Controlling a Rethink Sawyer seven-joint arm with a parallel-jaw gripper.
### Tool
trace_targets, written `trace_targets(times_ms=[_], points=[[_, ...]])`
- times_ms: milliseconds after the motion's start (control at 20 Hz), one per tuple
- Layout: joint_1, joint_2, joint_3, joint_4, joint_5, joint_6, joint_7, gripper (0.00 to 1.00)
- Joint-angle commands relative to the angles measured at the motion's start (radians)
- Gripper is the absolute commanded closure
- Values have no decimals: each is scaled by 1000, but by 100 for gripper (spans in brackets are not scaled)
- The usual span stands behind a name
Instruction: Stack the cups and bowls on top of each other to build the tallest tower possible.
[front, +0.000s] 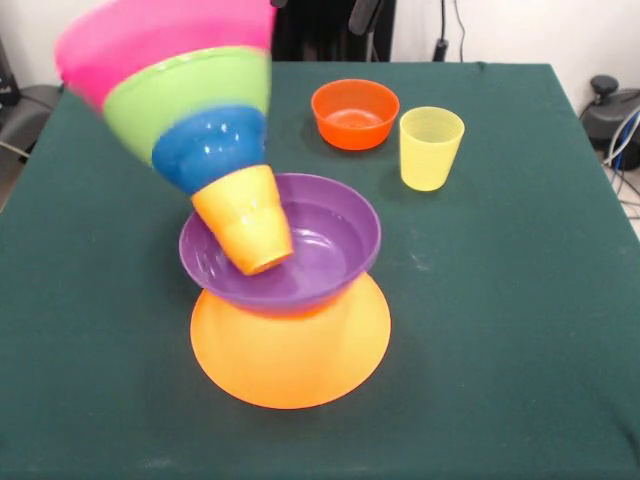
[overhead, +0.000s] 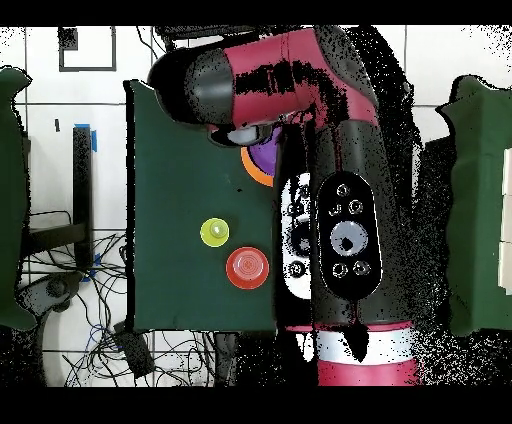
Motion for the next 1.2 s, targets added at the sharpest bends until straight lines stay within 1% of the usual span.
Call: trace_targets(times_ms=[50, 200, 300, 400, 750, 1200], points=[[24, 44, -19, 76, -12, -36, 0, 0], [8, 63, -1, 84, -2, -84, -13, 0], [-15, 78, 23, 115, 25, -156, -23, 0], [-13, 88, 24, 120, 33, -178, -11, 0], [-8, 80, 16, 107, 78, -160, -22, 0], [-13, 113, 12, 55, 100, -170, -41, 0]])
